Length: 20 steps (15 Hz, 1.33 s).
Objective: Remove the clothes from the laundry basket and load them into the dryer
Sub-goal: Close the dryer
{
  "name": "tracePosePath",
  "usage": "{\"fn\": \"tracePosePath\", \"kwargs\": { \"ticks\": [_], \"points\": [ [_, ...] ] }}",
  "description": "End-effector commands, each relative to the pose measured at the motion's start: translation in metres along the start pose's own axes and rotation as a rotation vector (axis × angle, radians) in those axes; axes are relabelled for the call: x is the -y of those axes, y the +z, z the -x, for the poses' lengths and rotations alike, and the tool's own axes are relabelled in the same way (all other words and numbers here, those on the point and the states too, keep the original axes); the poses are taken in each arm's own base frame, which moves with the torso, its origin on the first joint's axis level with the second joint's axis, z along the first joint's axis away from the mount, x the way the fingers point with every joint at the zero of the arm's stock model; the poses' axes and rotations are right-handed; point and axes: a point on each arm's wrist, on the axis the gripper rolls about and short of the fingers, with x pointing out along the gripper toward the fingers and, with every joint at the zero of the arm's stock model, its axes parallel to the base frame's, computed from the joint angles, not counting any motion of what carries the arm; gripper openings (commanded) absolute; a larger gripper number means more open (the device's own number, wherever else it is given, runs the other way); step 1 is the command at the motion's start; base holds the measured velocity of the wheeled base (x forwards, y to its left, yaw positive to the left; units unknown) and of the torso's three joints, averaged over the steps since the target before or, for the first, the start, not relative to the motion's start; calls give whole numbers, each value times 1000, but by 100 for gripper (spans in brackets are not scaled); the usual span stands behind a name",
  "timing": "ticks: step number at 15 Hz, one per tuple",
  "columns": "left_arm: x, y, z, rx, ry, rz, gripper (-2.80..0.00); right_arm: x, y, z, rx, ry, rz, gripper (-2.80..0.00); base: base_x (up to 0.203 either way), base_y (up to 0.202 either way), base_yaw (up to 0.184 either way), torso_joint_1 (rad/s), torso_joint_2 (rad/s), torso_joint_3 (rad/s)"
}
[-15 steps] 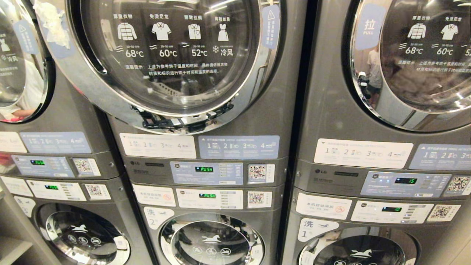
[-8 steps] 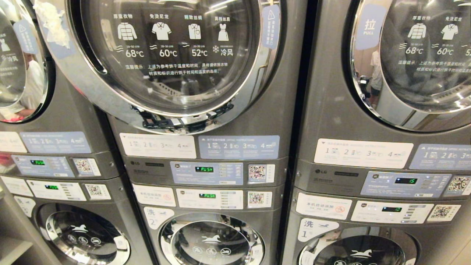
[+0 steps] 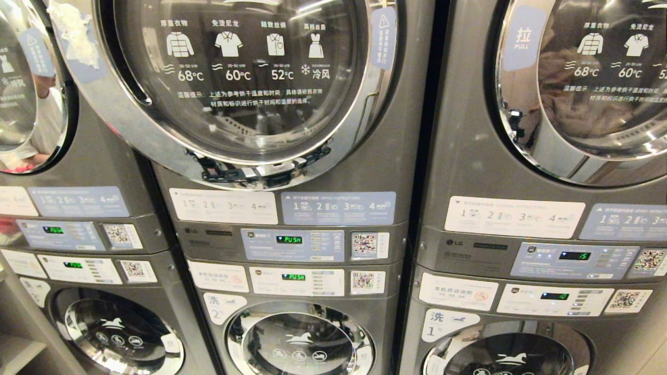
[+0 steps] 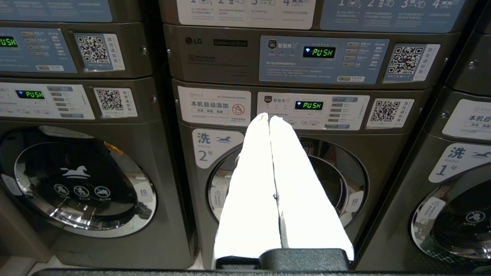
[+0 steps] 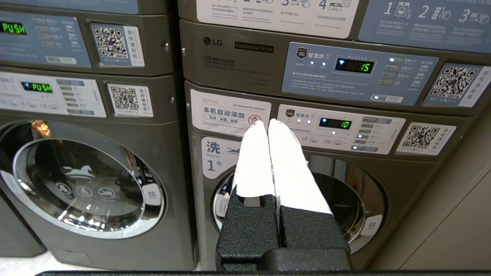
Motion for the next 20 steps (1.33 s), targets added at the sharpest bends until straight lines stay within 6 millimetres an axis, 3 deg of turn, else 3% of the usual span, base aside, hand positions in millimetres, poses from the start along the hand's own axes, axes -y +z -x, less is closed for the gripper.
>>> {"fn": "tracePosePath", "kwargs": {
  "ticks": [1, 20],
  "points": [
    [0, 0, 0, 1, 0, 0, -280, 0, 0, 0, 4, -2, -15, -280, 0, 0, 0, 0, 0, 0],
    [0, 0, 0, 0, 0, 0, -280, 0, 0, 1, -9, 16, 8, -280, 0, 0, 0, 0, 0, 0]
  ]
}}
